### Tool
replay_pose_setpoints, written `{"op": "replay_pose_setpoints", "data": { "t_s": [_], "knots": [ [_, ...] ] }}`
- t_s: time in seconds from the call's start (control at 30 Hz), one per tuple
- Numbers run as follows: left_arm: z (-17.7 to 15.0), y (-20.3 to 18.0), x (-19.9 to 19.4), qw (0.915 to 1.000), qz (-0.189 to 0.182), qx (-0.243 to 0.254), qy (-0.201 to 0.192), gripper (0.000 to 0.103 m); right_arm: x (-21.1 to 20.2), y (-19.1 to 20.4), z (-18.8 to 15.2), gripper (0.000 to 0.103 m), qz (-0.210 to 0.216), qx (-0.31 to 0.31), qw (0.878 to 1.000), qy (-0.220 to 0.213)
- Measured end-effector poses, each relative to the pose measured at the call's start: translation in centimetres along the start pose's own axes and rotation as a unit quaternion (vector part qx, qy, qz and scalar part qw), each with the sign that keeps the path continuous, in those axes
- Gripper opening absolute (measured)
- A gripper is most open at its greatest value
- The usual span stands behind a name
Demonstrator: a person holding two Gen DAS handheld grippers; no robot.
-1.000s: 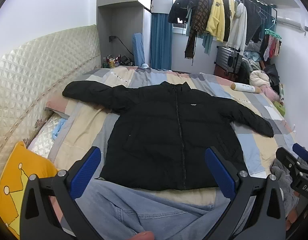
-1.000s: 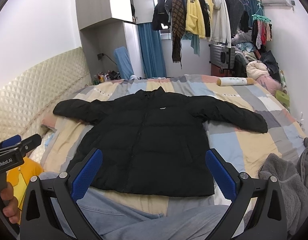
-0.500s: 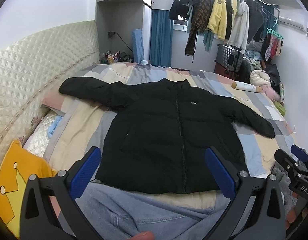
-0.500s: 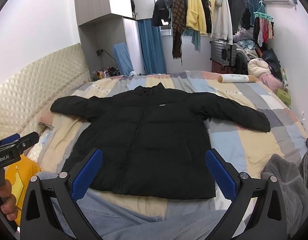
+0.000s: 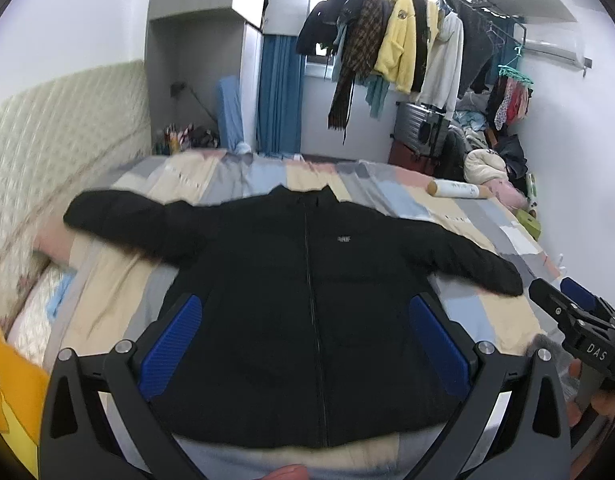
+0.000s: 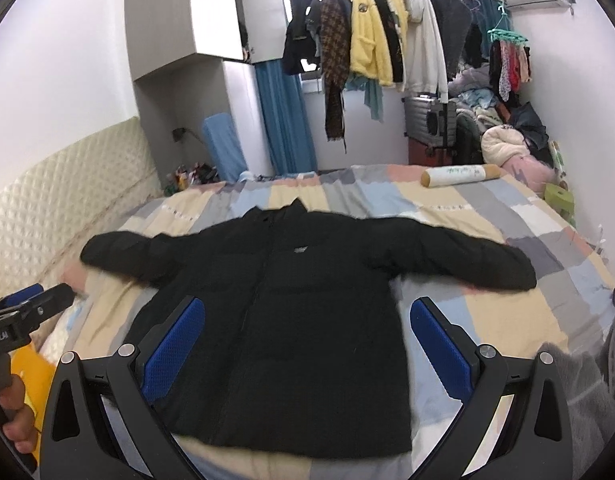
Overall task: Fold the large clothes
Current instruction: 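Move the right gripper to the jacket sleeve cuff and grasp it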
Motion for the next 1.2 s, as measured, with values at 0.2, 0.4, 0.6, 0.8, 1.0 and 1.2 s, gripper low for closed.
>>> {"op": "replay_pose_setpoints", "data": {
  "t_s": [0.2, 0.4, 0.6, 0.8, 1.0, 1.2],
  "knots": [
    [0.0, -0.6, 4.6, 0.9993, -0.007, 0.032, -0.016, 0.103, 3.6, -2.3, -0.3, 0.103, -0.019, 0.005, 1.0, -0.015],
    [-2.7, 0.8, 9.9, 0.9996, -0.027, 0.002, -0.007, 0.103, 8.9, -7.2, -3.4, 0.103, -0.066, 0.029, 0.997, -0.015],
    [-5.4, 1.8, 13.8, 0.9997, -0.003, 0.025, -0.006, 0.103, 12.4, -11.1, -5.5, 0.103, -0.088, 0.043, 0.995, 0.004],
    [-7.7, 3.7, 16.2, 0.9998, -0.013, -0.008, 0.013, 0.103, 14.5, -16.0, -5.4, 0.103, -0.109, 0.101, 0.989, 0.0],
    [-10.6, 5.8, 18.6, 0.9977, -0.009, -0.036, 0.056, 0.103, 17.9, -23.3, -6.0, 0.103, -0.141, 0.145, 0.979, -0.009],
    [-12.9, 5.6, 20.0, 0.9956, -0.011, -0.033, 0.087, 0.103, 21.9, -34.7, -11.9, 0.101, -0.162, 0.322, 0.933, -0.001]
  ]
}}
Point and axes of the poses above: each gripper's, at about its wrist camera, not at the fingertips, and x roughly the way its jaws point, y to its left, z to its top, the point moved 4 cm from there along x, roughly the way its jaws point, and after that the axes turned 12 degrees about -y, right-handed, at the moved point
